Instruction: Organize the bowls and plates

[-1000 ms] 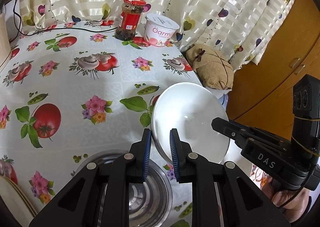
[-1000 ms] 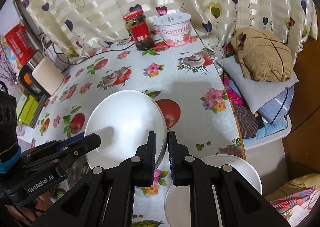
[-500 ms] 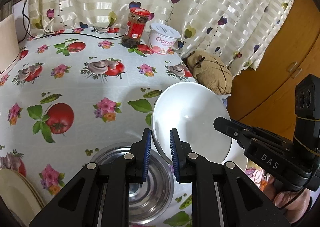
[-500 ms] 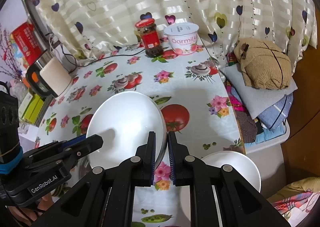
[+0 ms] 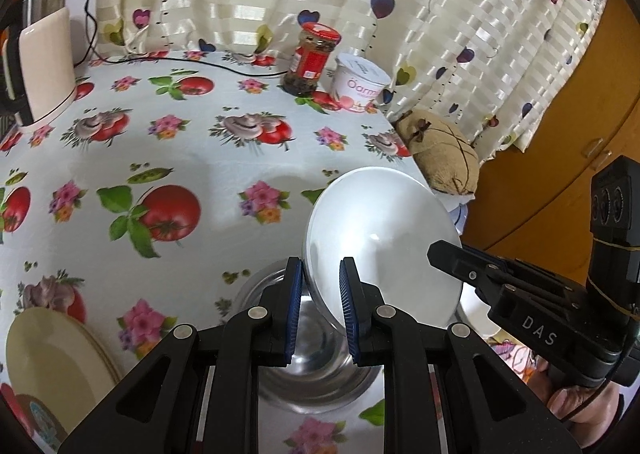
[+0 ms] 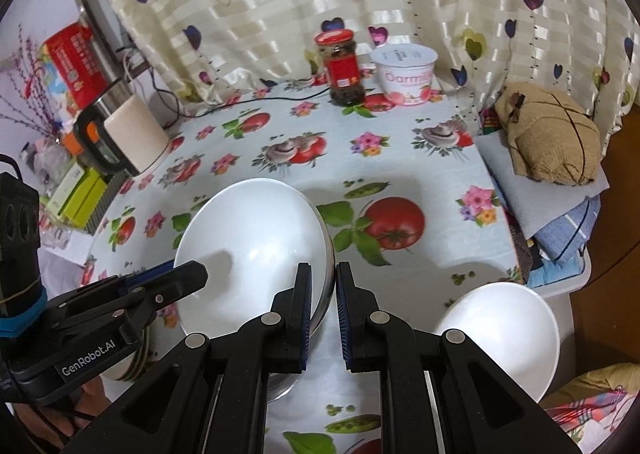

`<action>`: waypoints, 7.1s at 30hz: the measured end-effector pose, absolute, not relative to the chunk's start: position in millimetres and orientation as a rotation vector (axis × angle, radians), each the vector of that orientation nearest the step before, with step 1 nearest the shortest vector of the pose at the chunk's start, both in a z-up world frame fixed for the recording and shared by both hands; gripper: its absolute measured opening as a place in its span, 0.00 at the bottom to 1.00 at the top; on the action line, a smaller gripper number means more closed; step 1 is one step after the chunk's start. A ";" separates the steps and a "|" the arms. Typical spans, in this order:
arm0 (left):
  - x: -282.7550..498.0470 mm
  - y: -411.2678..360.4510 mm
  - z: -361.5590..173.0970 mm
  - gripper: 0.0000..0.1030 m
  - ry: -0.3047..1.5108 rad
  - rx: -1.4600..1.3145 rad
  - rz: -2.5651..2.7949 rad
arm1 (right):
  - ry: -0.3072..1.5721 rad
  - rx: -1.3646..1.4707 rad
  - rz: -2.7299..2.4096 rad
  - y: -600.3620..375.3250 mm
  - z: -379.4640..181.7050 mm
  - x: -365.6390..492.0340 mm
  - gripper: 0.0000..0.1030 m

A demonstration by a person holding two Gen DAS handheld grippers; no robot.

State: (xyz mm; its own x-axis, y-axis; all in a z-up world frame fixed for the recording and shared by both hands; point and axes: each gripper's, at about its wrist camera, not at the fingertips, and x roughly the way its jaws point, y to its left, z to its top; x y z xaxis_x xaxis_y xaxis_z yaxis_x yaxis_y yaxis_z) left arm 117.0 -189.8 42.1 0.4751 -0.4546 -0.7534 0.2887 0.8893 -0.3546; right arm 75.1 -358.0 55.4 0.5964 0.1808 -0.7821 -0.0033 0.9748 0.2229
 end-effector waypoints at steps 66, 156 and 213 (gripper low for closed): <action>101.1 -156.3 20.5 0.19 1.035 -0.202 -0.372 | 1.019 0.217 0.165 -334.0 26.6 66.5 0.28; 92.2 -318.3 37.2 0.20 1.041 -0.097 -0.693 | 0.871 0.345 -0.107 -478.9 48.8 0.7 0.37; 90.4 -359.6 -8.3 0.18 1.110 0.015 -0.704 | 0.961 0.394 -0.172 -510.7 -2.6 -8.8 0.12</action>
